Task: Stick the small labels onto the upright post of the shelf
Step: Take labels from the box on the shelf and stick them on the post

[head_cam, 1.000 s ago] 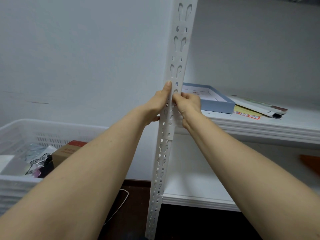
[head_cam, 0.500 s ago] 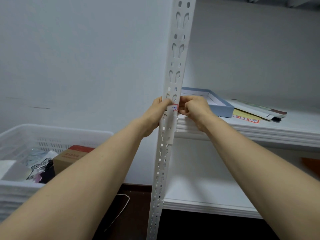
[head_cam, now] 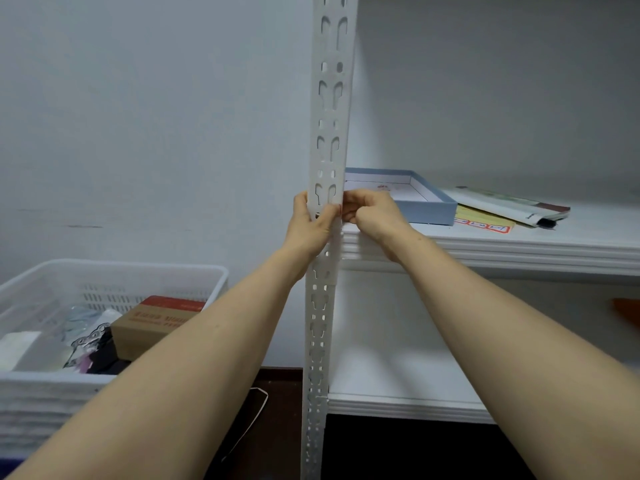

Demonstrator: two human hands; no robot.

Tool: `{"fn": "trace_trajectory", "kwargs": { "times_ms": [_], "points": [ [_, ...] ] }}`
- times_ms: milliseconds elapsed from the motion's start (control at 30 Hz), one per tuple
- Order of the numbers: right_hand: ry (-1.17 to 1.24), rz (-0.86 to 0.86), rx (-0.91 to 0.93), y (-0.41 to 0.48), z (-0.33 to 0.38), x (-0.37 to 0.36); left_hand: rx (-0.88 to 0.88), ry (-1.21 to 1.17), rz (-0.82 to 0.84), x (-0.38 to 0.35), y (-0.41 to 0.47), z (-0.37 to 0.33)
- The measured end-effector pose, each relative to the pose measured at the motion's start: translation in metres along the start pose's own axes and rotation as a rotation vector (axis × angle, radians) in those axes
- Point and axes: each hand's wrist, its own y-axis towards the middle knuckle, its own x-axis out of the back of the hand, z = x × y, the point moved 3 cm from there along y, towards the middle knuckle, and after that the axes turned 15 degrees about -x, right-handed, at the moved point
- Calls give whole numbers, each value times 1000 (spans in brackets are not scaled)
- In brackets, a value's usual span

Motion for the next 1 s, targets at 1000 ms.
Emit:
{"fn": "trace_trajectory", "kwargs": {
  "times_ms": [1000],
  "points": [
    [-169, -115, 23, 7, -6, -6, -18, -69, -30, -4, 1, 2]
  ]
}}
